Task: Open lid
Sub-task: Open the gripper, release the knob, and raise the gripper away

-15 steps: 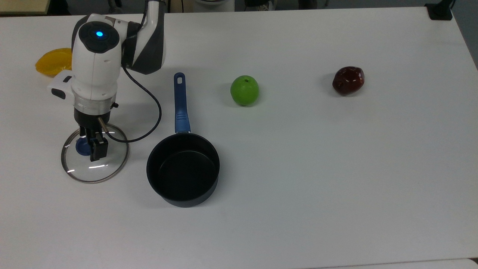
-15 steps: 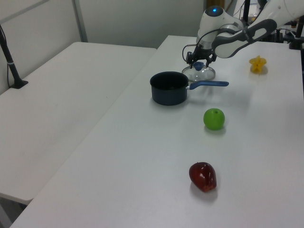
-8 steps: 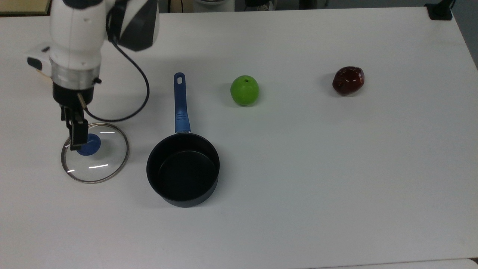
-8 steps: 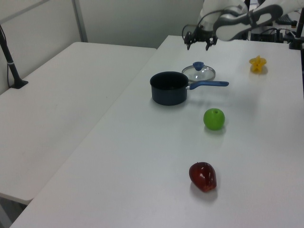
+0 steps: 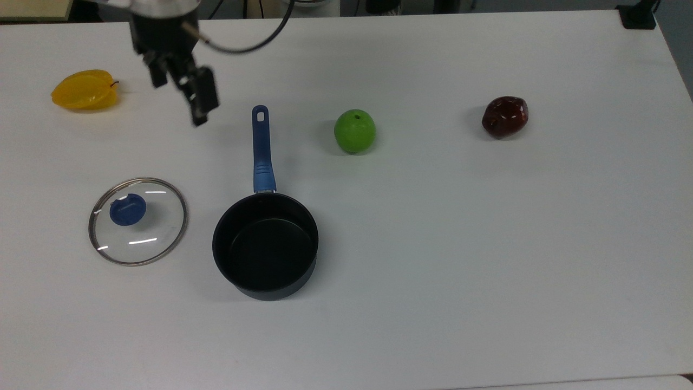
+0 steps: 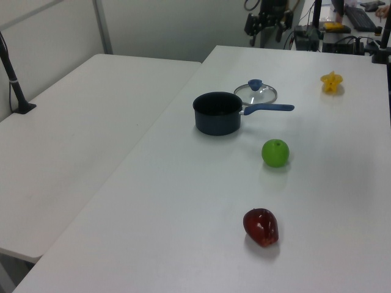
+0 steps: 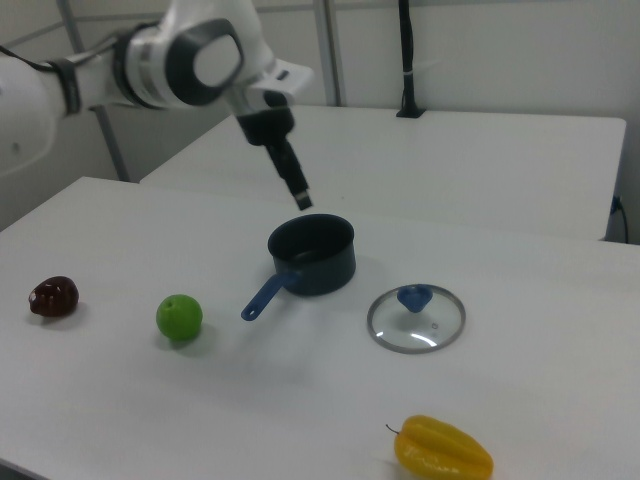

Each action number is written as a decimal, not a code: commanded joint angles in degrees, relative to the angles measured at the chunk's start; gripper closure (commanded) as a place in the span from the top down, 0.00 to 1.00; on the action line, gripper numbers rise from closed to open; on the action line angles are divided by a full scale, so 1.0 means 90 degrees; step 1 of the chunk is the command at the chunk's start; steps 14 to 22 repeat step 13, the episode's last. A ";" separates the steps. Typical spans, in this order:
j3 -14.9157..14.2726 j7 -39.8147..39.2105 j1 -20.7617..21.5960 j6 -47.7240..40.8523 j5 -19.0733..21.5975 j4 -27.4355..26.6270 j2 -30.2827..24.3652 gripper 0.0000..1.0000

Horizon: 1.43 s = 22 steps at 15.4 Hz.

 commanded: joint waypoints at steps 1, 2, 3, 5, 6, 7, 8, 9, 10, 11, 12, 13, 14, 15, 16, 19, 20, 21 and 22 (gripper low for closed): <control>-0.0376 -0.1756 0.0419 -0.1028 0.0630 -0.0663 -0.0991 1.00; -0.0572 -0.2049 0.0575 -0.1135 0.0796 -0.0790 -0.1177 1.00; -0.0777 -0.2390 0.0732 -0.1243 0.0904 -0.0917 -0.1333 1.00; -0.1168 -0.3035 0.1044 -0.1497 0.0992 -0.1074 -0.1520 1.00; -0.1266 -0.3164 0.1104 -0.1575 0.0993 -0.1075 -0.1569 1.00; -0.1325 -0.3204 0.1085 -0.1605 0.1002 -0.1065 -0.1618 1.00; -0.1335 -0.3233 0.1056 -0.1634 0.1003 -0.1055 -0.1628 1.00; -0.1335 -0.3234 0.1026 -0.1635 0.1003 -0.1046 -0.1628 1.00; -0.1335 -0.3234 0.1017 -0.1615 0.0993 -0.1026 -0.1628 1.00; -0.1335 -0.3234 0.1016 -0.1596 0.0993 -0.1026 -0.1618 1.00; -0.1335 -0.3234 0.1007 -0.1605 0.0993 -0.1016 -0.1618 1.00; -0.1335 -0.3234 0.1007 -0.1625 0.0993 -0.1016 -0.1628 1.00; -0.1335 -0.3234 0.1007 -0.1625 0.0993 -0.1016 -0.1628 1.00; -0.1335 -0.3234 0.1007 -0.1625 0.0993 -0.1016 -0.1628 1.00; -0.1335 -0.3234 0.1007 -0.1625 0.0993 -0.1016 -0.1628 1.00; -0.1335 -0.3234 0.1007 -0.1625 0.0993 -0.1016 -0.1628 1.00; -0.1335 -0.3234 0.1007 -0.1625 0.0993 -0.1016 -0.1628 1.00; -0.1335 -0.3234 0.1007 -0.1625 0.0993 -0.1016 -0.1628 1.00; -0.1335 -0.3234 0.1007 -0.1625 0.0993 -0.1016 -0.1628 1.00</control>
